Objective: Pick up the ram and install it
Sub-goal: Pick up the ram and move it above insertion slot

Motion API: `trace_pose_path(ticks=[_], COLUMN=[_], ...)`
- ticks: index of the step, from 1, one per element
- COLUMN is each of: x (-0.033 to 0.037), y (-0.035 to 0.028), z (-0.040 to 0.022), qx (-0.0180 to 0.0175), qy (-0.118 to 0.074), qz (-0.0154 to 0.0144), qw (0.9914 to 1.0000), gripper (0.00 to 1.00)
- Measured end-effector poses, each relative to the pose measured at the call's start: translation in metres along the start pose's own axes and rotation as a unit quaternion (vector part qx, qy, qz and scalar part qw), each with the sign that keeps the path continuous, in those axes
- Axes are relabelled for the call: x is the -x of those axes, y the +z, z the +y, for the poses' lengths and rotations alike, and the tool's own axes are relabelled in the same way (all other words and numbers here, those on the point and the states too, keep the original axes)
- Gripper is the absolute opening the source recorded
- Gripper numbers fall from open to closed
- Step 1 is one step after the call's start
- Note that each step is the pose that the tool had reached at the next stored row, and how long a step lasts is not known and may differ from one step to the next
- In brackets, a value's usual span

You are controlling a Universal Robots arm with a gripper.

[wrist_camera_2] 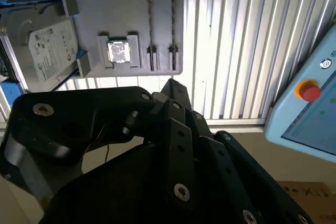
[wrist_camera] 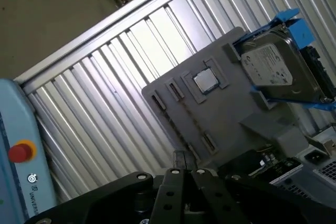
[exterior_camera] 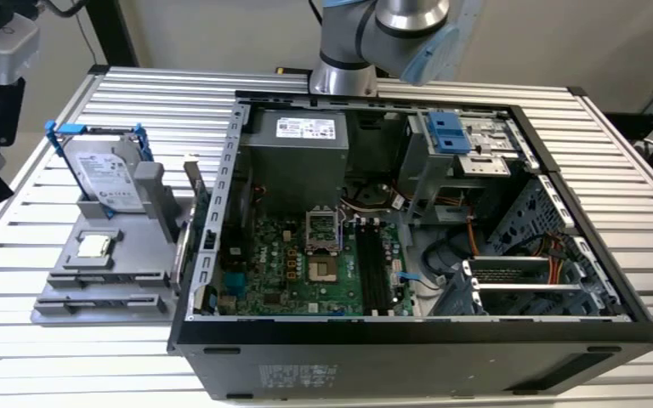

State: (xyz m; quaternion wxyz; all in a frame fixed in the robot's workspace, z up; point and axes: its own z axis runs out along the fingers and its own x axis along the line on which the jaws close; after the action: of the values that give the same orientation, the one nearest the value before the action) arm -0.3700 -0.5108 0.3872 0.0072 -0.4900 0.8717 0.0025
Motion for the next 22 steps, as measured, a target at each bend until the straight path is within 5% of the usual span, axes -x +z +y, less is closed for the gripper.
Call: trace_pose_path(ticks=[6, 11, 17, 22], x=[0.0, 0.0, 0.0, 0.0], y=[0.0007, 0.0012, 0.0017, 0.0023], z=[0.0, 0.0, 0.0, 0.0], qx=[0.0008, 0.0015, 0.0023, 0.003], qy=[-0.054, -0.1, -0.154, -0.199], qz=[-0.0001, -0.0003, -0.0004, -0.0005], qw=[0.99853, 0.99503, 0.98812, 0.98006], gripper=[0.0, 0.0, 0.0, 0.0])
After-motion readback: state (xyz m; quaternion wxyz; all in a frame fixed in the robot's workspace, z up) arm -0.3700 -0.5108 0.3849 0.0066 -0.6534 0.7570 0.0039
